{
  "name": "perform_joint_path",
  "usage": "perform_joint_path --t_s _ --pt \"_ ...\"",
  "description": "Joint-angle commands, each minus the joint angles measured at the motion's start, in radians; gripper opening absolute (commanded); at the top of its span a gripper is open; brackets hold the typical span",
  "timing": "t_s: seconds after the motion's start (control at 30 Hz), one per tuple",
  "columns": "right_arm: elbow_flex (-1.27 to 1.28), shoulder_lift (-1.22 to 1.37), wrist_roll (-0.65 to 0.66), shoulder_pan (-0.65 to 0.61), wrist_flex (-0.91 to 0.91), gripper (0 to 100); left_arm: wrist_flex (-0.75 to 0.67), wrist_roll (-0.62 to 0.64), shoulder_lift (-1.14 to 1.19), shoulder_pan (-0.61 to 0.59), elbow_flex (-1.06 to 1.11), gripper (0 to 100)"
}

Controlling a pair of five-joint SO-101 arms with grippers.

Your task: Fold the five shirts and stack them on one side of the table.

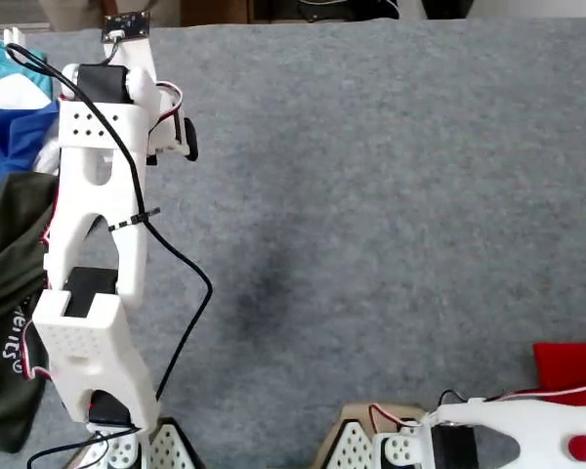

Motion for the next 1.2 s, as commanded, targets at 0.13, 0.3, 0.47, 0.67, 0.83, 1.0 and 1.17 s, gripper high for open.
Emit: perform_joint_path --t_s 0.13,0.3,0.47,0.67,0.83,1.0,1.17 --pt "-0.048 0.004 0.014 0.010 -0.018 0.5 0.011 -0.005 -0.051 -0.011 -0.006 20" --pt "-0.041 0.004 0.040 0.012 0.011 8.6 0.011 -0.005 -0.053 -0.011 -0.008 20" --pt "-0.047 0.004 0.048 -0.008 0.100 32.6 0.009 -0.005 -0.051 -0.012 -0.008 20" --pt "-0.047 -0.007 0.048 -0.035 0.147 46.8 0.009 -0.006 -0.050 -0.044 -0.009 20" --pt "-0.036 -0.096 0.046 -0.047 0.149 47.3 0.009 -0.037 -0.053 -0.115 -0.009 20" --pt "0.019 -0.277 0.040 -0.148 0.150 47.2 0.009 -0.061 -0.058 -0.190 -0.011 20" --pt "0.225 -0.542 0.038 -0.364 0.150 47.1 0.011 -0.074 -0.099 -0.328 -0.077 20"
